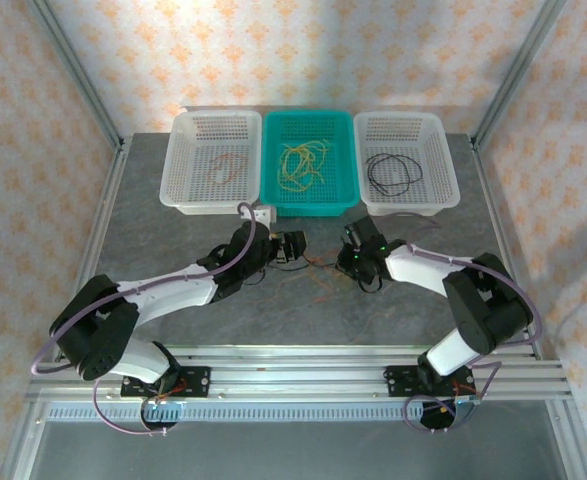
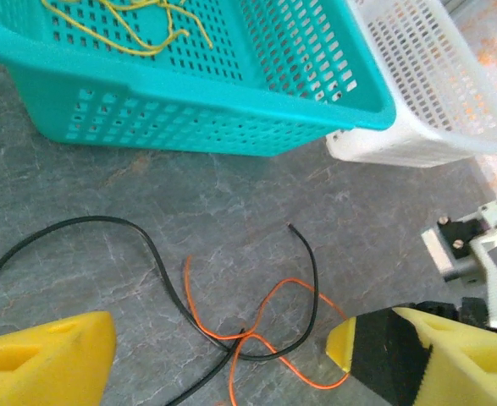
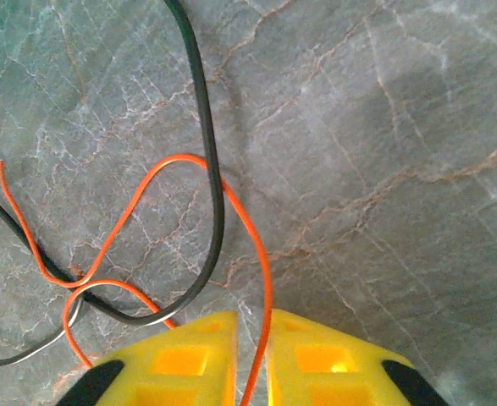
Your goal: Untangle the cables
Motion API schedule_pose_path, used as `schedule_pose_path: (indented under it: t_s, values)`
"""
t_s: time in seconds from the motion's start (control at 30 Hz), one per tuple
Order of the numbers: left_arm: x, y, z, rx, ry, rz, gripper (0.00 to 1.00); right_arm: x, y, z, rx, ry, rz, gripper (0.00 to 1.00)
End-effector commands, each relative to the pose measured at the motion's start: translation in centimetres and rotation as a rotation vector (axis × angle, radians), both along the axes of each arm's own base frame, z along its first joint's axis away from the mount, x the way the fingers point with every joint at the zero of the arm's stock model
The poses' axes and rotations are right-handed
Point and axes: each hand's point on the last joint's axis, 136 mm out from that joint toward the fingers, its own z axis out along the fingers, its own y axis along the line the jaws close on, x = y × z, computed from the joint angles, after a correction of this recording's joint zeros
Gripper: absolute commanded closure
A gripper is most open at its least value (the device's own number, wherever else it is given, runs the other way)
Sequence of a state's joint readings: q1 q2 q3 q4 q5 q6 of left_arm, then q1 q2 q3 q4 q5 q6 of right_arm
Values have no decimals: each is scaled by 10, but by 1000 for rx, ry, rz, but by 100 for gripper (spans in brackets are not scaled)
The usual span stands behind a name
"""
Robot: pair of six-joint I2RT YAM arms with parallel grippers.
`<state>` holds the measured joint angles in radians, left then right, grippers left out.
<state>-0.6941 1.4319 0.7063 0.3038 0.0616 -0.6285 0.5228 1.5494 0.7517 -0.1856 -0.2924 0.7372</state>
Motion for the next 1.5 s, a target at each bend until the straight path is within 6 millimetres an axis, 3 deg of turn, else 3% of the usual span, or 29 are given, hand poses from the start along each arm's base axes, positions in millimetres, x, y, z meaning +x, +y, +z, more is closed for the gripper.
schedule_pose_path:
  t_s: [0.0, 0.1, 0.3, 0.57, 0.8, 1.47]
  values:
    - [6, -8, 10, -3, -34, 0, 16, 6, -5, 15, -21, -68, -13, 92]
    - [6, -13, 5, 5, -27, -11, 16, 7, -11, 28, -39, -117, -5, 100]
    - [4, -29, 0, 22, -22, -53, 16, 3, -14, 60, -50, -248, 99, 100]
    - [3, -51, -10, 35, -12, -94, 16, 3, -10, 121, -54, -466, 248, 100]
    - [3, -63, -20, 46, 1, -118, 16, 3, -8, 147, -48, -558, 286, 100]
    - [5, -67, -62, 128, 52, -131, 16, -9, -11, 241, -59, -737, 372, 100]
